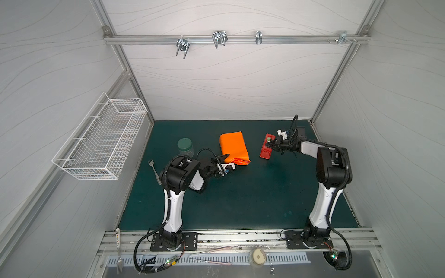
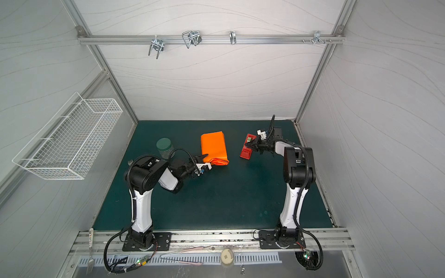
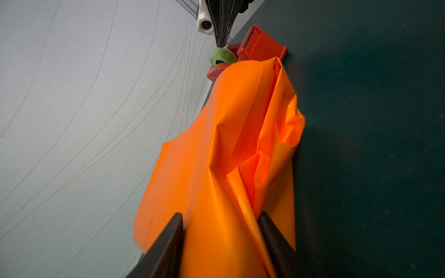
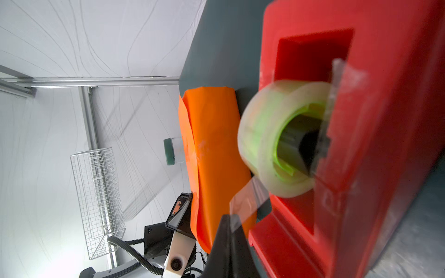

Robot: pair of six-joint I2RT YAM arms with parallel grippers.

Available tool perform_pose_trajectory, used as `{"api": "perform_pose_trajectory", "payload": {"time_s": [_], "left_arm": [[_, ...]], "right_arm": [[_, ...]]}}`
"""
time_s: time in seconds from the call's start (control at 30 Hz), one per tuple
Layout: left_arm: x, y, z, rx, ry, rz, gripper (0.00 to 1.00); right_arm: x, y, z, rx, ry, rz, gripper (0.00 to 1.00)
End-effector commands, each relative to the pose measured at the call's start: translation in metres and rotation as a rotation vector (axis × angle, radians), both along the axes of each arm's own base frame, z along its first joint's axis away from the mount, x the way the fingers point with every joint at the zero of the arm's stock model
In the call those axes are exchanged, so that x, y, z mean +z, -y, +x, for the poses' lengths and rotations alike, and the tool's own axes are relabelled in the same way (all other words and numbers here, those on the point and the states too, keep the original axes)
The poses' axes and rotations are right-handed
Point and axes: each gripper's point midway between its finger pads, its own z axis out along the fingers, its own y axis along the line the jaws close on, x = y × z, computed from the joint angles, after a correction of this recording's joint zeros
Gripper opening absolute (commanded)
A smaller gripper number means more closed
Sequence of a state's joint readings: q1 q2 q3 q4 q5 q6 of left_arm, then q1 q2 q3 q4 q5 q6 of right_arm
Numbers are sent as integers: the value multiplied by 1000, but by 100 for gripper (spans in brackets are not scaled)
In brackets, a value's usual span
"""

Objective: Wrap a gift box in wrapping paper
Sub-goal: Tear off the tape with the cutter.

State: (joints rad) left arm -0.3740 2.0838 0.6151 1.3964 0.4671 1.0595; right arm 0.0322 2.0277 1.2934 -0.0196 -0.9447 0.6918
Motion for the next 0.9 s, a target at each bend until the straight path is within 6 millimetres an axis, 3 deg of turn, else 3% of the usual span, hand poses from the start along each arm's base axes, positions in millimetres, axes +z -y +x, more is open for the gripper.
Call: {"api": "perform_pose_trajectory", "payload": {"time_s": [0.0, 0.17, 0.6, 0.87], "left_arm": [[-6, -1, 5, 11, 6, 9, 51], [-7, -2, 4, 12, 5, 14, 51], [-10, -3, 6, 18, 1, 17, 51], [-9, -2, 6, 17, 5, 16, 51]], "right_arm": [[30, -6, -12, 45, 44, 59, 0], [33, -10, -27, 71, 58, 53, 0], [12, -29, -69, 142, 88, 7, 0], [-4, -22, -80, 113, 112, -78, 0]]}}
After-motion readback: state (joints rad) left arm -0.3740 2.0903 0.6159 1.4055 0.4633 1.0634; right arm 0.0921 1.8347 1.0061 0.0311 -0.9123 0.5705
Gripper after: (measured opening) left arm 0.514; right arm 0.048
